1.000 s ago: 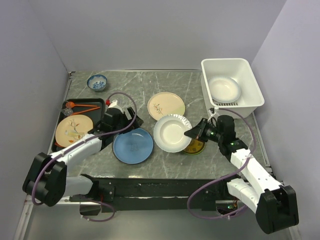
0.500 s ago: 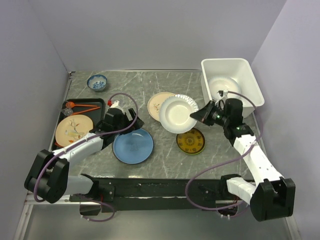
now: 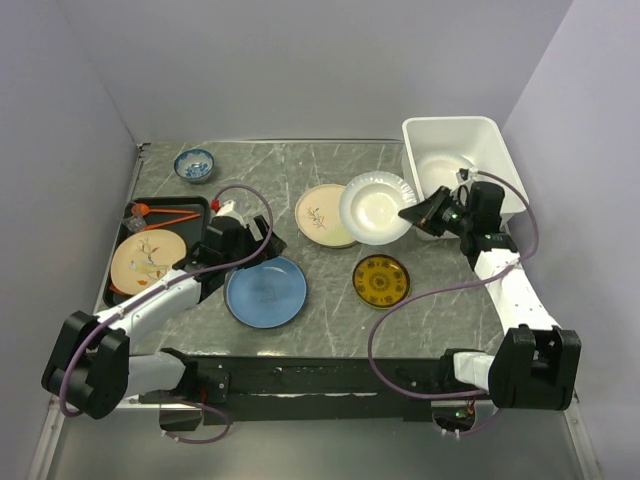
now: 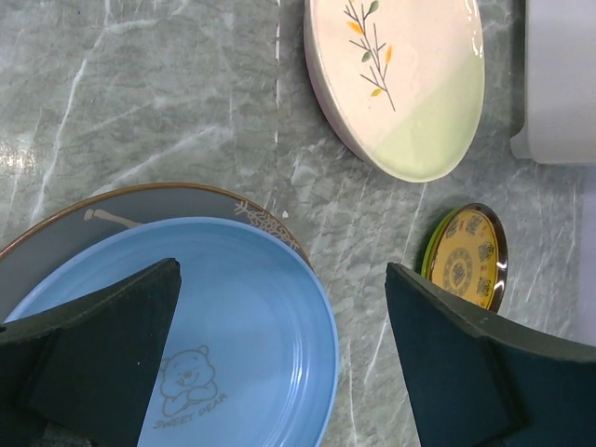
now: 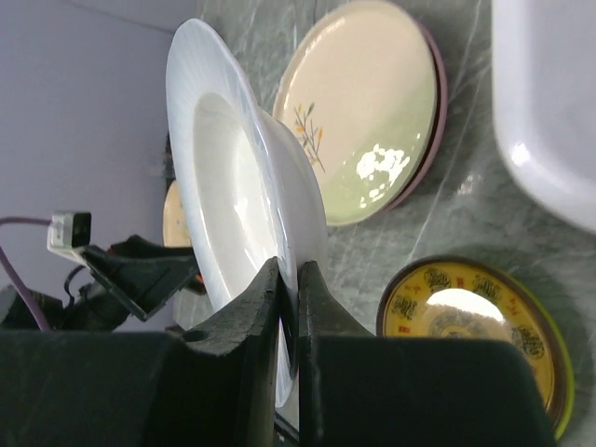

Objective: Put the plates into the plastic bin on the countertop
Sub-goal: Place the plate in the plastic bin.

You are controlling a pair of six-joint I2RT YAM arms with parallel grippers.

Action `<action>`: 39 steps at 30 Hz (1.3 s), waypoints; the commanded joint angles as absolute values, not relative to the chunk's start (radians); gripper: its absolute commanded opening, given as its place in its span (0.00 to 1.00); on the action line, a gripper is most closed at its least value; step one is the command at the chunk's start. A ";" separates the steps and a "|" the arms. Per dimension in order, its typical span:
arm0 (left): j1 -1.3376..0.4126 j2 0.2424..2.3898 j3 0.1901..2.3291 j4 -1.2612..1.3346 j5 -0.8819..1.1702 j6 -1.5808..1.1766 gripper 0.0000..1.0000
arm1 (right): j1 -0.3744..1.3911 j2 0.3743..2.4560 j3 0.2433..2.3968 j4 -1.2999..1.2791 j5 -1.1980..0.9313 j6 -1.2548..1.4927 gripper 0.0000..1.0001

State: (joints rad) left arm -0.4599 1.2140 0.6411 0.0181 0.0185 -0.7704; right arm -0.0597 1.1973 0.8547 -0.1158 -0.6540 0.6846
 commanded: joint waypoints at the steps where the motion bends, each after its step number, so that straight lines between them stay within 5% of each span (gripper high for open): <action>1: -0.463 1.252 0.695 0.028 0.026 -0.738 0.96 | -0.089 1.178 0.995 -0.023 -0.695 0.696 0.00; 39: -0.463 1.344 0.680 0.114 0.127 -0.756 0.96 | -0.245 1.351 1.003 0.350 -0.686 0.992 0.00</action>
State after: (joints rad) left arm -0.4599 1.3411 0.6651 0.0628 0.0944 -0.7609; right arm -0.2317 1.3499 0.9482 0.1989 -0.6773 0.9455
